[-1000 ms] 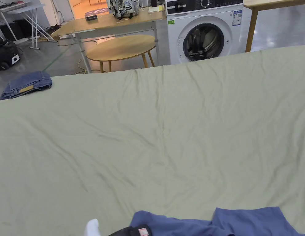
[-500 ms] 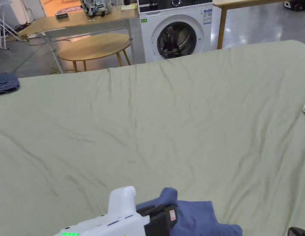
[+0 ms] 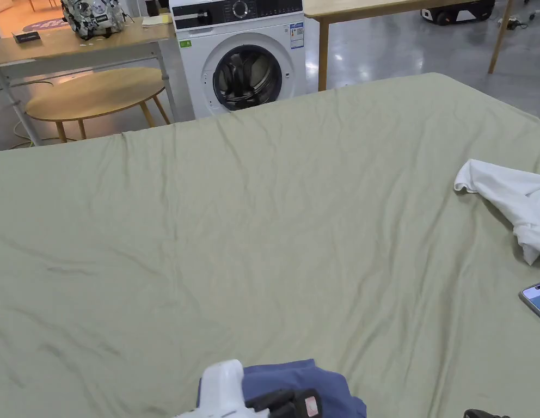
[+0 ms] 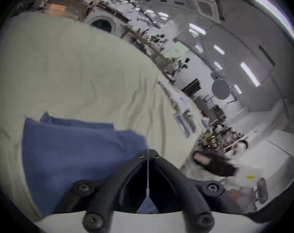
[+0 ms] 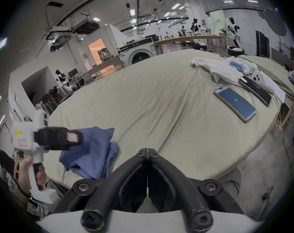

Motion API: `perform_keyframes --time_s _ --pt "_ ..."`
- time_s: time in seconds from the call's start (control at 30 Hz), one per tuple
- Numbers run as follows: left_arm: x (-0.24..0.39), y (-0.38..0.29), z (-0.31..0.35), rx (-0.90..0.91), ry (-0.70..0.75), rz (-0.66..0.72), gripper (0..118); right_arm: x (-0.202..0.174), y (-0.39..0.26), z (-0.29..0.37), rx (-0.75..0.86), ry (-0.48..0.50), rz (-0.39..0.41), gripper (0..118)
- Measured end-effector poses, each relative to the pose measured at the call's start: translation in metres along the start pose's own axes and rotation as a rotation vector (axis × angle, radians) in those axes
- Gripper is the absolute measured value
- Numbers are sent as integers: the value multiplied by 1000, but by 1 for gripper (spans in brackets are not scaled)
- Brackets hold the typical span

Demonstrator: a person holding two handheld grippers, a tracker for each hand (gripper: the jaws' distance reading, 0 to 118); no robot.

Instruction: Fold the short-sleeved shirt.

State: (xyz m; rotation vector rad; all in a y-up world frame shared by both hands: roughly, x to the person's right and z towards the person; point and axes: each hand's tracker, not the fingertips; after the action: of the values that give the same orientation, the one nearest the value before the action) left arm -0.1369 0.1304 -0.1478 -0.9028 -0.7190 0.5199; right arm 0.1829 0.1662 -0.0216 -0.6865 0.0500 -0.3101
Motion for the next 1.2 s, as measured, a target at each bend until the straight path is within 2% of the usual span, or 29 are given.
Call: perform_keyframes --time_s 0.1,0.13,0.27,0.37,0.4,0.43,0.47,0.5,0.53,0.57,0.6,0.63,0.7,0.73,0.8,0.87,1.0,1.03,1.07,1.1,1.17,1.2 --pt "-3 -20 -44 -189 96 -85 0 -8 -1 -4 -13 21 12 0" --pt "-4 -29 -50 -203 118 -101 0 -13 -1 -7 -22 32 19 0" --pt "-2 -22 -30 -122 60 -28 0 -38 -3 -26 -97 117 79 0" --pt "9 -10 16 39 154 -121 2 -60 -4 -53 -159 212 127 0" --pt "8 -6 34 83 161 -150 13 -66 -5 -65 -187 269 119 0" --pt "5 -1 52 120 149 -151 40 -70 -6 -78 -207 316 99 0" --pt "0 3 64 120 127 -131 66 -71 -7 -89 -237 322 74 0" --pt "-7 7 79 127 111 -106 78 -73 -10 -103 -291 266 56 0" --pt "-16 8 94 153 94 -71 78 -75 -13 -118 -365 157 83 0" --pt "-24 10 104 166 90 -48 78 -77 -18 -128 -439 63 154 0" --pt "-35 9 114 191 106 -17 78 -79 -21 -130 -430 86 203 0" --pt "-47 8 120 193 124 3 78 -82 -16 -122 -381 101 201 0" --pt "-67 6 120 166 178 46 78 -89 -15 -118 -390 81 173 0" --pt "-79 6 118 131 192 74 78 -90 -17 -120 -391 72 184 0" --pt "-93 2 108 118 103 116 78 -86 -22 -121 -379 77 196 0" --pt "-101 0 91 90 15 177 78 -81 -21 -118 -361 96 141 0" --pt "-107 -1 50 6 -2 171 78 -78 -19 -118 -372 103 116 0" --pt "-111 -2 42 -26 -23 211 64 -79 -19 -117 -372 101 119 0" --pt "-114 -1 38 -43 -49 281 39 -80 -21 -118 -370 96 125 0" --pt "-117 -4 39 -16 -21 342 33 -80 -21 -117 -367 95 134 0" --pt "-119 -4 47 5 -44 294 31 -79 -18 -115 -369 102 124 0" --pt "-116 -3 55 32 -38 261 30 -76 -14 -112 -372 133 92 0"
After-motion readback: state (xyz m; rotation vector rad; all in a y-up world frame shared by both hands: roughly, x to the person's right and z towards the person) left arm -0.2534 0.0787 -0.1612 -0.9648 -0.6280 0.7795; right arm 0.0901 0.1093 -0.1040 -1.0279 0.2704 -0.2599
